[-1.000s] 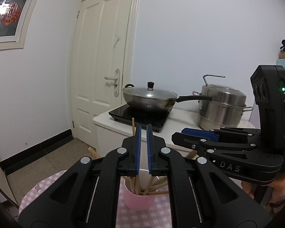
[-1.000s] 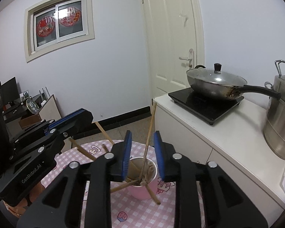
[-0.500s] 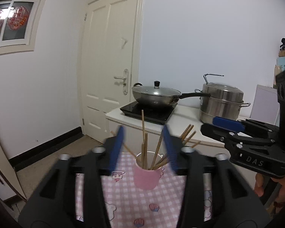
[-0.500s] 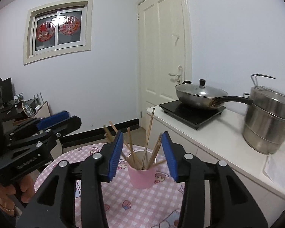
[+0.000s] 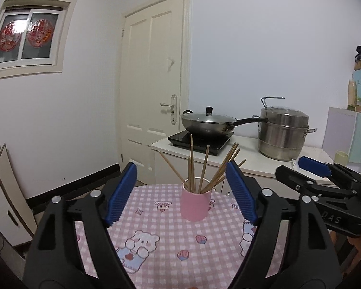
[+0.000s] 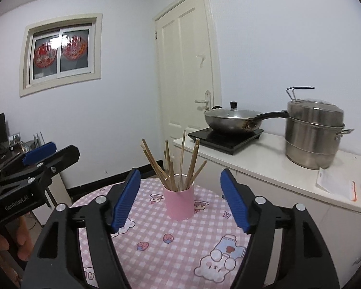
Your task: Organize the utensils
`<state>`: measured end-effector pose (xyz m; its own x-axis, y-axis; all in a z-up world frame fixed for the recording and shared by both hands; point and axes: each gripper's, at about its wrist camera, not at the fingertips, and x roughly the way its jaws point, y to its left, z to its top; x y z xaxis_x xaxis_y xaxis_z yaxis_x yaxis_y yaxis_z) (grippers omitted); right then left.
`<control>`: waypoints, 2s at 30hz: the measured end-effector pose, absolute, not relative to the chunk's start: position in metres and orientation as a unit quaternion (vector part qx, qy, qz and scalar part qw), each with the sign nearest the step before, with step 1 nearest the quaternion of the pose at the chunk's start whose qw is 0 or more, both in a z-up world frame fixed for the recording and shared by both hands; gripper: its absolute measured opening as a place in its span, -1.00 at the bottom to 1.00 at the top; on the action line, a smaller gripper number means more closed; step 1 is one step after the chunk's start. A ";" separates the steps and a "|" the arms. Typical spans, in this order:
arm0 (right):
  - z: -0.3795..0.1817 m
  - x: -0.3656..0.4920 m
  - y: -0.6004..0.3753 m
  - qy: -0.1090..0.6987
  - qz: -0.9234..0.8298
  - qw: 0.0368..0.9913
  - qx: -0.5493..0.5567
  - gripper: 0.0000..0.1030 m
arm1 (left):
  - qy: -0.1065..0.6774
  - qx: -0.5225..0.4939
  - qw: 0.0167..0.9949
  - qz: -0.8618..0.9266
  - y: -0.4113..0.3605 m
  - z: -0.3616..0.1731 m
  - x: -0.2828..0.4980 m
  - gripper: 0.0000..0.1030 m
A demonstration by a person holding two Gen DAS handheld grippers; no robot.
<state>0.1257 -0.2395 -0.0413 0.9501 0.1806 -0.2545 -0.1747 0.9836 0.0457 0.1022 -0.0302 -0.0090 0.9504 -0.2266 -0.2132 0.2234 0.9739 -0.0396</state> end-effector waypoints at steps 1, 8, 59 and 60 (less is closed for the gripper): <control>-0.042 0.120 -0.239 0.126 0.085 0.988 0.012 0.36 | 0.107 -0.007 0.988 -0.113 -0.029 -0.010 0.097 0.53; -0.046 0.092 -0.237 0.105 0.059 0.993 0.014 0.49 | 0.074 0.012 0.993 -0.093 -0.029 -0.010 0.061 0.69; -0.034 0.032 -0.217 0.047 0.030 0.998 0.004 0.84 | 0.057 0.003 0.997 -0.045 -0.008 -0.005 0.020 0.87; -0.034 0.032 -0.216 0.047 0.030 0.998 0.003 0.84 | 0.057 0.003 0.997 -0.045 -0.008 -0.005 0.020 0.87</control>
<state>0.0323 -0.2165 -0.0336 0.9938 0.0603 -0.0933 -0.0597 0.9982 0.0097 0.0203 -0.0075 -0.0054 0.9896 -0.0886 -0.1135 0.0893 0.9960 0.0007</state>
